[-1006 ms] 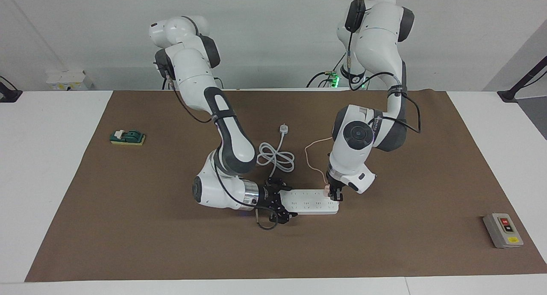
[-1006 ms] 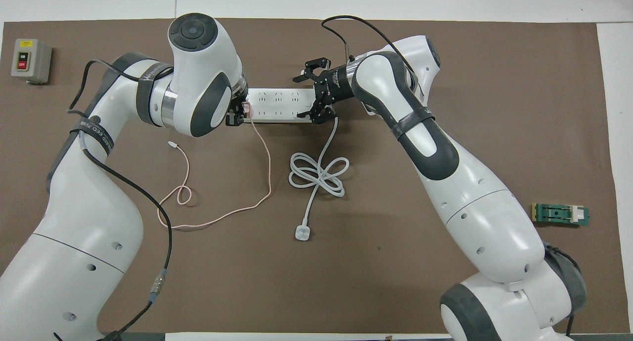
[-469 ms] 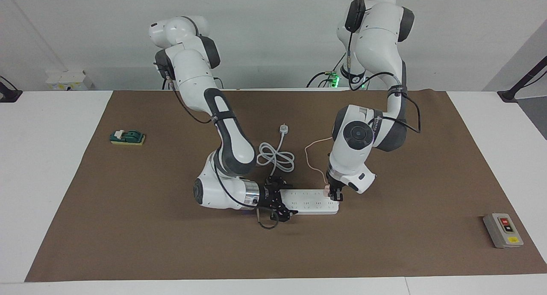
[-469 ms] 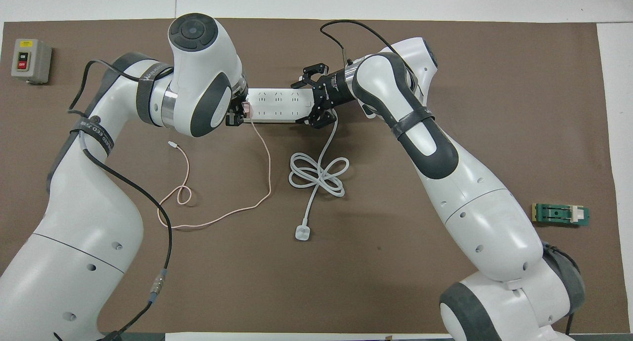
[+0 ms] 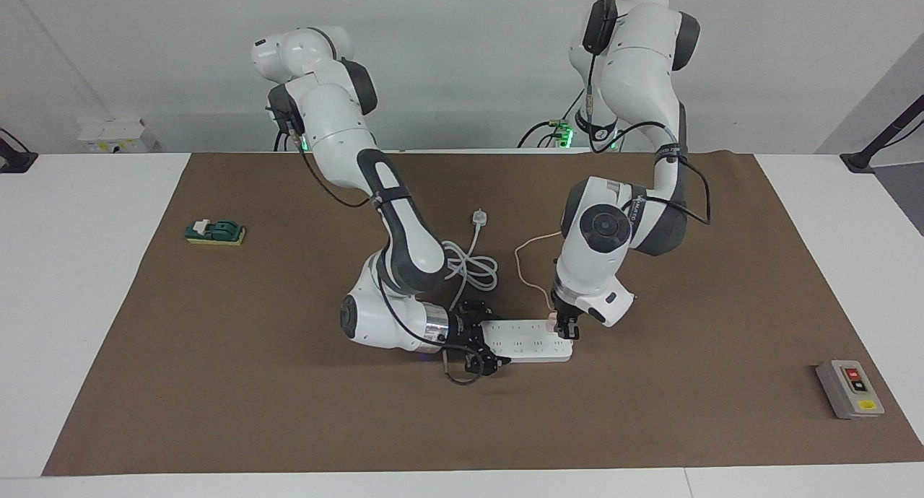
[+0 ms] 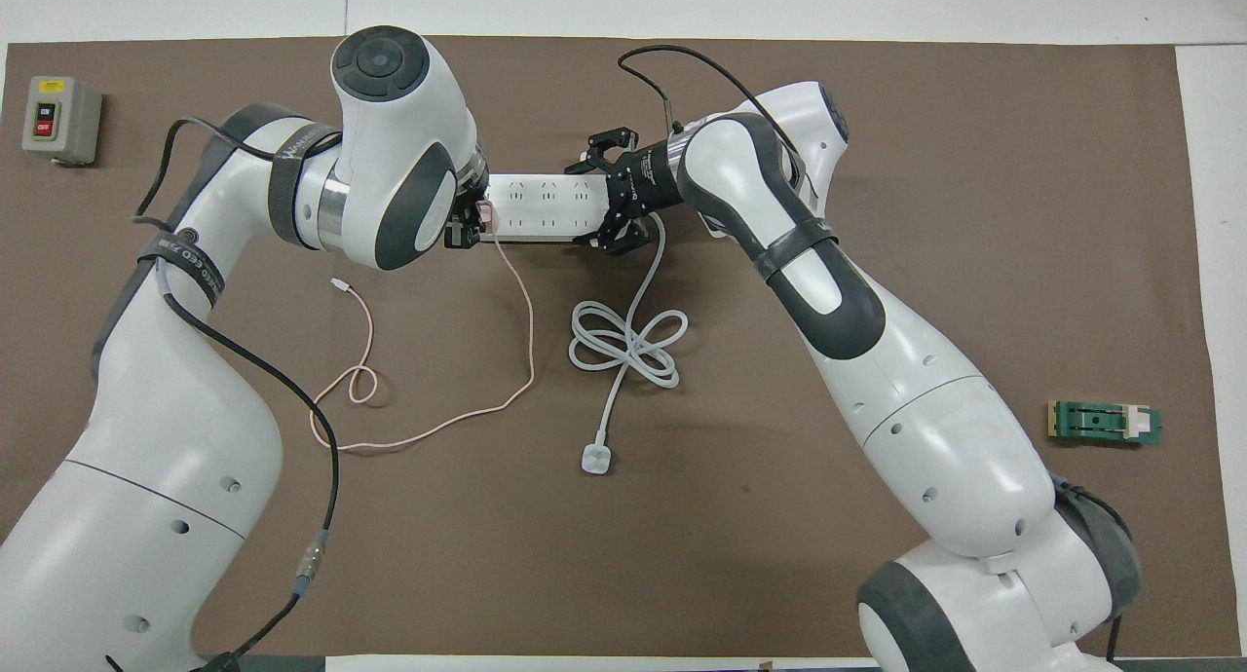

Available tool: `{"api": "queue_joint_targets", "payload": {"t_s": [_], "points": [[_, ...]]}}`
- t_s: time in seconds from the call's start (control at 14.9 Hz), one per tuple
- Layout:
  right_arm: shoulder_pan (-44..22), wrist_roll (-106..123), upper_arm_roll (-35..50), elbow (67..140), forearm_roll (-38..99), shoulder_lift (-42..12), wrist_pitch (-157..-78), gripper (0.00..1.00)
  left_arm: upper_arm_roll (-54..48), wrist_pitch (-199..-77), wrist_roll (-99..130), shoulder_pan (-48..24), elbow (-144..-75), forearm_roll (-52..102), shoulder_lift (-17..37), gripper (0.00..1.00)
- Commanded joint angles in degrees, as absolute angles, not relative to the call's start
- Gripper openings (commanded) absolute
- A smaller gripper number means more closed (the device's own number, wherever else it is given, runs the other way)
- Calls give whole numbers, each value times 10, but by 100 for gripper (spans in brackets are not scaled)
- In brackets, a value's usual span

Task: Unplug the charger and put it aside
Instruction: 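Grasp the pink charger with the left gripper while the right gripper holds the strip, then pull the pink charger out of the strip with the left gripper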

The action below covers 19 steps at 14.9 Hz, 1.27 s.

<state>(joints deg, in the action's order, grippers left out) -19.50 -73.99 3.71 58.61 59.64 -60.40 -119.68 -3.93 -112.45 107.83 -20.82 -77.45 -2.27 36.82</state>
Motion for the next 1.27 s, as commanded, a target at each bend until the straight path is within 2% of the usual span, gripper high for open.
{"api": "queue_joint_targets", "payload": {"t_s": [0.0, 0.07, 0.54, 1.01, 1.21], "points": [[-200, -713, 39, 596, 595, -604, -1207, 23, -29, -1154, 1077, -216, -781, -37, 381, 0], [-200, -712, 39, 596, 595, -603, -1205, 0, -29, -1154, 1077, -216, -781, -37, 380, 0], [-202, -712, 39, 596, 596, -604, -1215, 0, -29, -1146, 1073, -214, -777, -36, 367, 0], [-203, -712, 39, 596, 597, -604, -1221, 0, -28, -1013, 997, -207, -743, -28, 308, 0], [-203, -712, 39, 597, 597, -604, -1222, 0, -27, -1000, 902, -203, -737, -27, 281, 0]]}}
